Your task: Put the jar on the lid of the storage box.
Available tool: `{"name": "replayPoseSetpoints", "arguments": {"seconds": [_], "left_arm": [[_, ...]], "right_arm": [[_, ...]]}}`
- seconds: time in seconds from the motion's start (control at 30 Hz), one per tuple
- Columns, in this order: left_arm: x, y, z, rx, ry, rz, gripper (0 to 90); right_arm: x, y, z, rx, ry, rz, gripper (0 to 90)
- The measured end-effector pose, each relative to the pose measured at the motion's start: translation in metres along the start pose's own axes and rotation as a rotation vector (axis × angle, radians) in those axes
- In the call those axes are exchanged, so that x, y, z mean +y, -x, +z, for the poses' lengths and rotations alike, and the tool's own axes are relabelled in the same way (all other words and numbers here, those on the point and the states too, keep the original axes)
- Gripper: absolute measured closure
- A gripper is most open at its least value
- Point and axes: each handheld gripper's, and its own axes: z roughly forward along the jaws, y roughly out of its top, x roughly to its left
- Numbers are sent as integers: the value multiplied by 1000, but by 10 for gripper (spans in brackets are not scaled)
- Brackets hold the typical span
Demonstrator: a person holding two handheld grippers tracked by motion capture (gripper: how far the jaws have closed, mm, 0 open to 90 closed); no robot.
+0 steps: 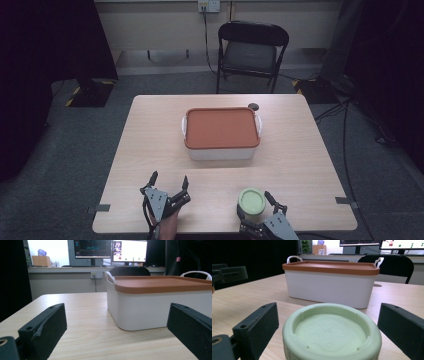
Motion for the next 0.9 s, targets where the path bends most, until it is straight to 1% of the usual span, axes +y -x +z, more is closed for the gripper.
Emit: {"name": "replayPoseSetpoints", "arguments": {"seconds": [0.13,0.27,0.3,0.4,0.63,0.7,0.9], "left_arm": [[0,0,0,0,0,0,23],[0,0,0,0,0,0,22],[0,0,0,0,0,0,23],[0,0,0,0,0,0,23],[0,0,0,0,0,0,22],[0,0,0,0,0,0,23],[0,0,0,0,0,0,22]], "right_arm": [[-1,0,0,-9,-10,4,40],[-1,0,1,-7,-24,9,43],[-2,1,1,-3,-36,18,44],[-4,0,3,-1,-57,17,44],[-6,-1,5,4,-74,20,46],[-6,-1,5,5,-71,23,50],[-9,-1,6,-1,-87,14,65]]}}
